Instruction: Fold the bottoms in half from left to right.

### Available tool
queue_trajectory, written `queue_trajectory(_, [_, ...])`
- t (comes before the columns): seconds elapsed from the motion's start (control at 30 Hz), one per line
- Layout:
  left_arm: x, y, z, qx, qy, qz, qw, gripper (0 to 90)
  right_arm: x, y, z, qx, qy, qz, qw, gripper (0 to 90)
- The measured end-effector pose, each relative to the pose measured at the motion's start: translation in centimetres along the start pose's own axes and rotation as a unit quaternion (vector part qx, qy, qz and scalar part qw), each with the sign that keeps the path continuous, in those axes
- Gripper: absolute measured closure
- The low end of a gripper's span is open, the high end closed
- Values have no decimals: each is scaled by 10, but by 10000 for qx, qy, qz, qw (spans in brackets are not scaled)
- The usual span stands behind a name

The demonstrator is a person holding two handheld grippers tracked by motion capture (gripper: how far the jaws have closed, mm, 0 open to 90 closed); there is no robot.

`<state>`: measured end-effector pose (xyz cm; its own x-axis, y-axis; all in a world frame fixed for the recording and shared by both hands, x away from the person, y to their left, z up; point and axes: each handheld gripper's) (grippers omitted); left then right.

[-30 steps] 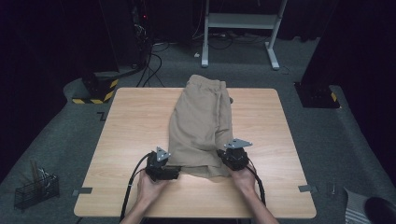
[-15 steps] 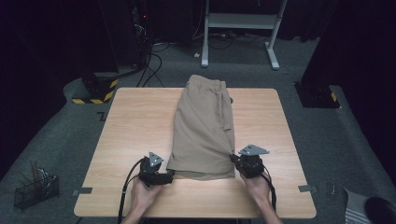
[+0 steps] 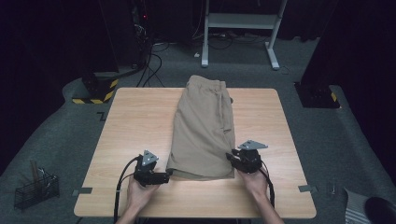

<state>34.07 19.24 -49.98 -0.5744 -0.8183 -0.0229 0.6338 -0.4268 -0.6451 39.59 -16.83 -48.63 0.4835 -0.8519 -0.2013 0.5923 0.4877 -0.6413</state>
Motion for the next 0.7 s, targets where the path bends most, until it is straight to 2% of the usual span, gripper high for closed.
queue_trajectory(0.17, [-5,-8,4,177,-81,-164,9997,147,3,8,11,45,147,11,9999,620])
queue_trajectory(0.33, [-9,-15,6,182,16,-237,9996,147,5,16,19,53,175,-55,9998,621])
queue_trajectory(0.47, [-12,-23,8,254,93,-181,9995,147,5,22,21,3,212,-102,9997,630])
queue_trajectory(0.57, [-15,-19,12,223,71,-96,9997,148,5,28,21,-81,185,-133,9997,652])
queue_trajectory(0.7, [-21,1,20,197,-55,-39,9998,161,7,37,21,-177,183,-162,9995,708])
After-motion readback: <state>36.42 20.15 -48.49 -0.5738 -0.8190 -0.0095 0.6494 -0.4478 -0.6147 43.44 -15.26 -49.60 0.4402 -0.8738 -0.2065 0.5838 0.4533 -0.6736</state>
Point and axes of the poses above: each handheld gripper's, and its own axes: y roughly forward along the jaws, z roughly out of its top, x roughly to its right, and after that the axes turned 9 degrees about y, right-handed
